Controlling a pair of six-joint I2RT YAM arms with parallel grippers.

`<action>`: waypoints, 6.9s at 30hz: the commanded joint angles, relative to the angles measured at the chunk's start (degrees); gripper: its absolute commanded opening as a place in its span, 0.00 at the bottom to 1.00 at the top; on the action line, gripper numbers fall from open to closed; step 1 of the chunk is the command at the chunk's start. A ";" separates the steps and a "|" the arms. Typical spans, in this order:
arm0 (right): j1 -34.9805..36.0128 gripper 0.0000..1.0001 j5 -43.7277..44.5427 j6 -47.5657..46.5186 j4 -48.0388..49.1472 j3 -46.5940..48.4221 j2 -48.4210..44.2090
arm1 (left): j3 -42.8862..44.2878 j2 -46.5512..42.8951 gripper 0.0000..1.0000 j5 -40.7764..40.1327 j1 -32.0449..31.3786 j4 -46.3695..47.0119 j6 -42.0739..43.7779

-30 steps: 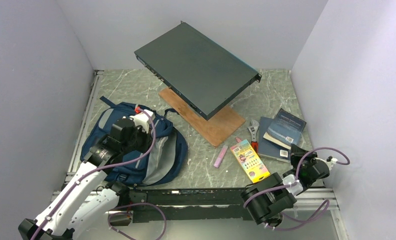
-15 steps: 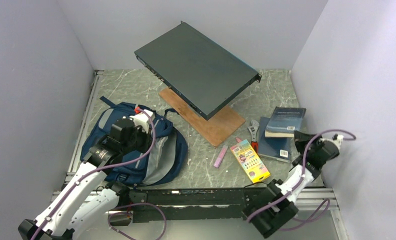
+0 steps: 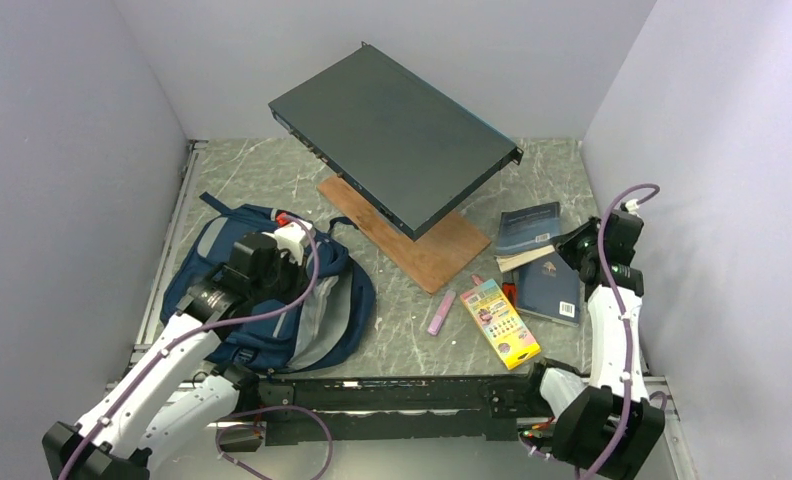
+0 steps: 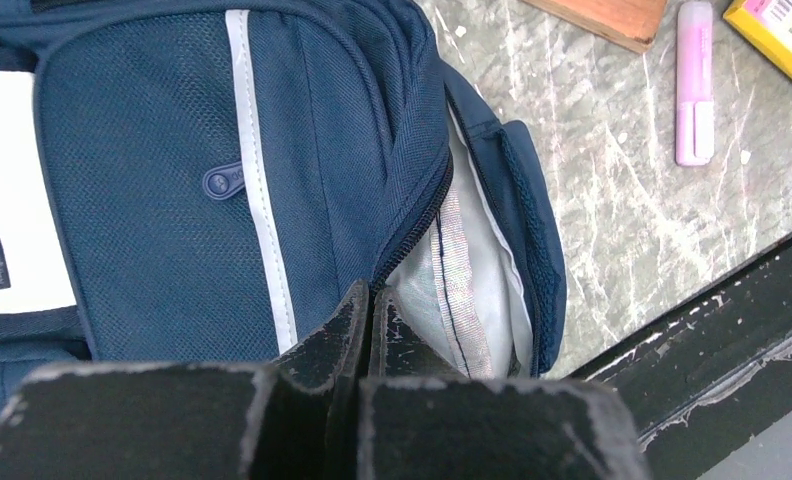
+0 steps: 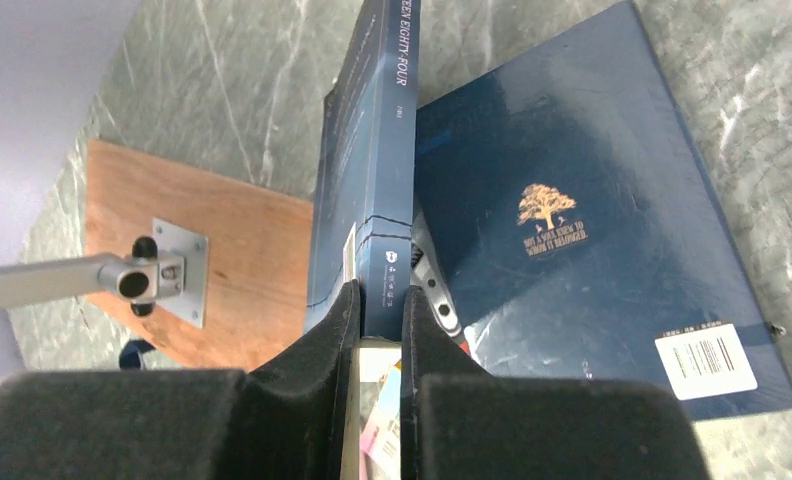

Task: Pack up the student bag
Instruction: Pick up the book from the center of the board, then place the book in the student bag.

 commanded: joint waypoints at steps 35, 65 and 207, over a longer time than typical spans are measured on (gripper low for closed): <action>28.91 0.00 -54.33 46.00 42.11 -18.31 -15.94 | -29.60 -33.05 0.96 11.54 -1.73 38.58 -70.53; 39.05 0.00 -59.49 45.91 46.08 -1.25 -15.64 | 5.34 -6.39 1.00 47.06 -2.35 20.17 -11.80; 86.54 0.00 6.60 36.08 71.67 -10.80 22.32 | 19.52 -2.13 0.00 -30.61 -35.88 -12.16 -28.24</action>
